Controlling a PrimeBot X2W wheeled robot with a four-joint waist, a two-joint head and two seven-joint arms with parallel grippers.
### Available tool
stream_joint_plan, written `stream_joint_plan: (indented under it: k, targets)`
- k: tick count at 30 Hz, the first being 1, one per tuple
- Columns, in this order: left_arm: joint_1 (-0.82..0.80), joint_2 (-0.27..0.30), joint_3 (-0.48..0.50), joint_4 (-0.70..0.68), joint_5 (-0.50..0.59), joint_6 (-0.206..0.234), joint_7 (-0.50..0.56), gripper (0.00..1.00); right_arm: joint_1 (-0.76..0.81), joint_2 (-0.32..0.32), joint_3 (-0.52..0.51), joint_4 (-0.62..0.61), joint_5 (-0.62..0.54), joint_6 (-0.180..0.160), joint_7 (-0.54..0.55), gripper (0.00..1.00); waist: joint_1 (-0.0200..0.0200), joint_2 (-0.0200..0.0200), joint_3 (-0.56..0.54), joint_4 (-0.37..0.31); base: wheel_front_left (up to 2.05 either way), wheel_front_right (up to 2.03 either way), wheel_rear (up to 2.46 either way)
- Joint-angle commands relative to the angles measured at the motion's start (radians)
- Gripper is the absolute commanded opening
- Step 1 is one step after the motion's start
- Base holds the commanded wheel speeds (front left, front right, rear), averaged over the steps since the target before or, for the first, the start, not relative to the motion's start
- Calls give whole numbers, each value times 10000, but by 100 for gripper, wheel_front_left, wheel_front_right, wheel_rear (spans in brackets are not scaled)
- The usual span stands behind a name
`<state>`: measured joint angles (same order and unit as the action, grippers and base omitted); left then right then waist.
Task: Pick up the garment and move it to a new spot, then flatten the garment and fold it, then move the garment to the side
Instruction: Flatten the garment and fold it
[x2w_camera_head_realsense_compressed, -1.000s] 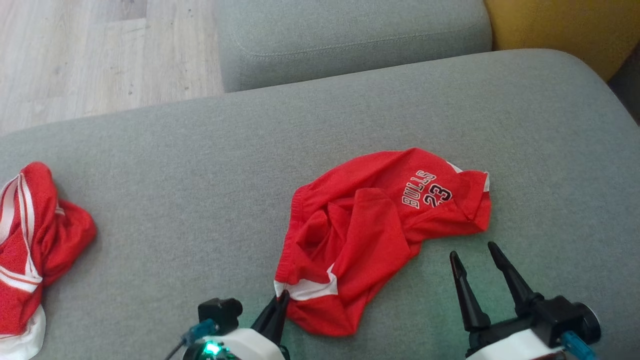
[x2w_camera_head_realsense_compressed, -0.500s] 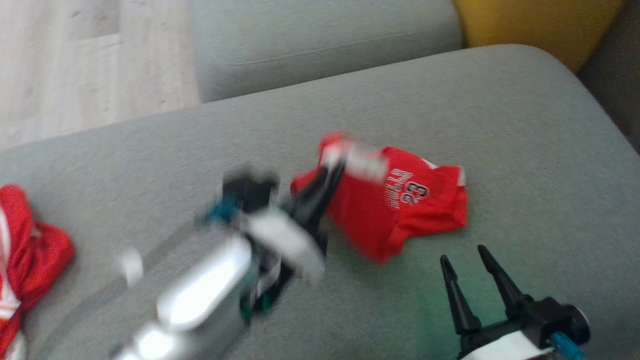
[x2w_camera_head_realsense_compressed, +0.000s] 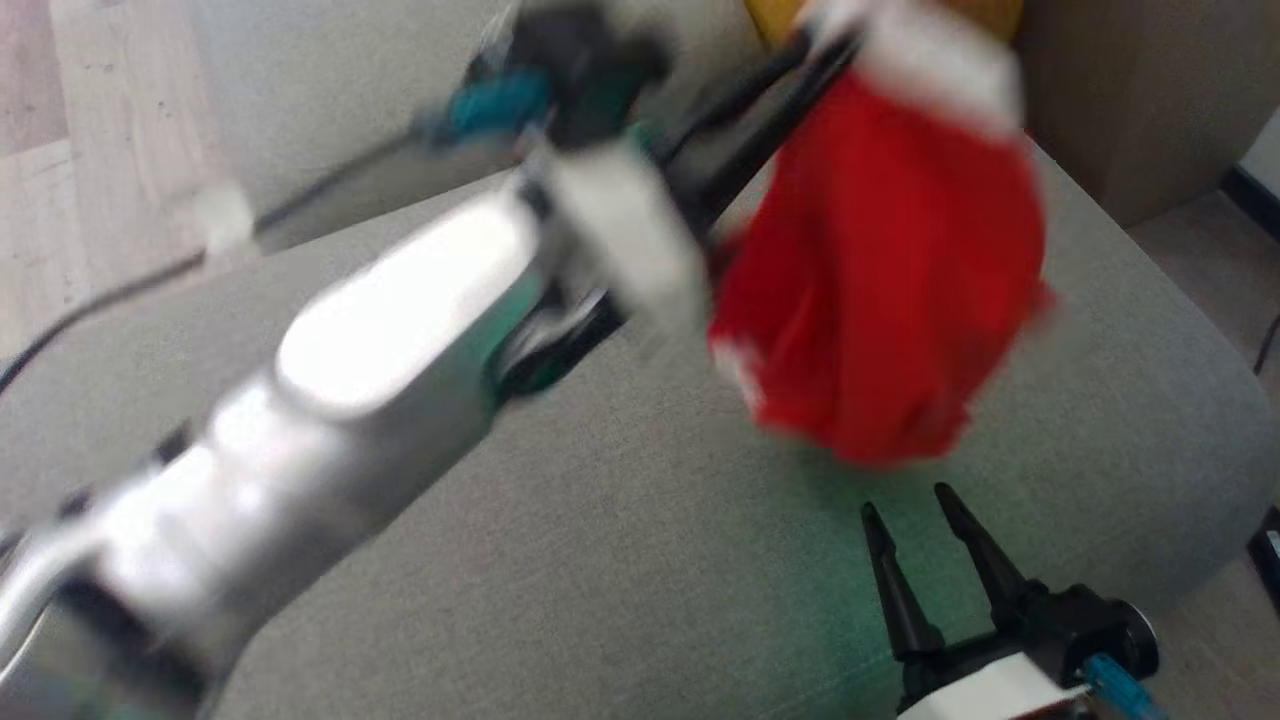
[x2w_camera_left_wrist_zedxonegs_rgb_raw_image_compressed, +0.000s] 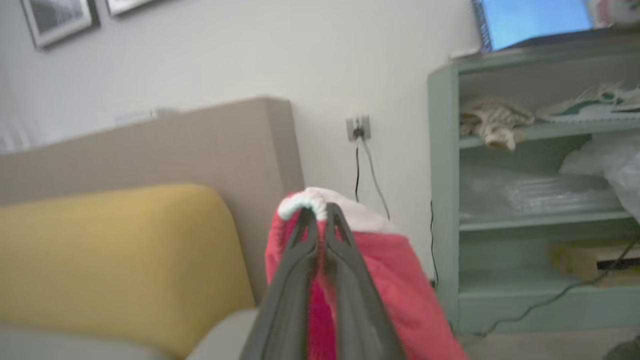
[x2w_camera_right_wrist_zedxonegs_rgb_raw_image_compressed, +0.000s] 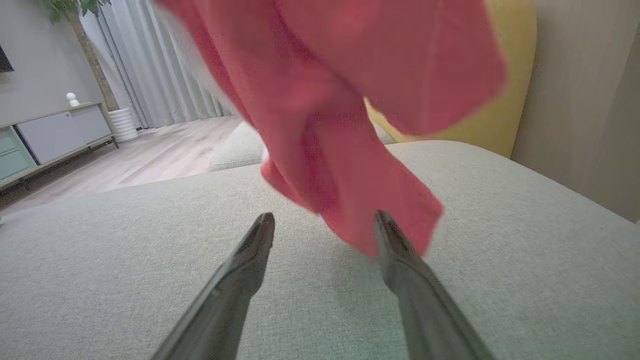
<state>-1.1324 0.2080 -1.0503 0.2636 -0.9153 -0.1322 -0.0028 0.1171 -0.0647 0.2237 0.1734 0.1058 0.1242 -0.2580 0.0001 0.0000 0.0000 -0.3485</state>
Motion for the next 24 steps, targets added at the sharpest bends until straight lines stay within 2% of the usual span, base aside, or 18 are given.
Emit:
stream_joint_plan:
  k: [1,2,3,4,9,13,17,24]
  targets:
    - [494,907,-43,-177,-256,18,133,0,-331,75,184,-364,59,65,-38,100,-1,0,5,69,0,0,0]
    - [949,1277,-315,-249,-393,18,185,0,-294,84,131,-404,59,65,-38,100,-1,0,44,123,0,0,0]
    - [1994,1959,-568,-273,-698,18,53,0,-231,98,22,-481,64,65,-38,100,-1,0,169,276,0,0,0]
    - [2532,2258,-597,-232,-846,68,-95,0,-213,102,8,-501,64,65,-38,100,-1,0,253,369,0,0,0]
    - [4483,3207,-526,-205,-1255,588,-1025,0,-143,11,-58,-620,140,65,-38,100,-1,0,589,928,0,0,0]
    - [5216,3532,-460,-160,-1240,951,-1620,0,-121,-141,-241,-551,469,65,-38,100,-1,0,695,1399,0,0,0]
    - [5467,3636,-253,41,-1228,1168,-2032,0,-322,-387,-513,26,657,65,-38,100,-1,0,731,1787,0,0,0]
    - [5540,3533,-82,411,-1157,1078,-2313,0,-1116,-792,-223,1762,1250,65,-38,100,-1,0,749,2270,0,0,0]
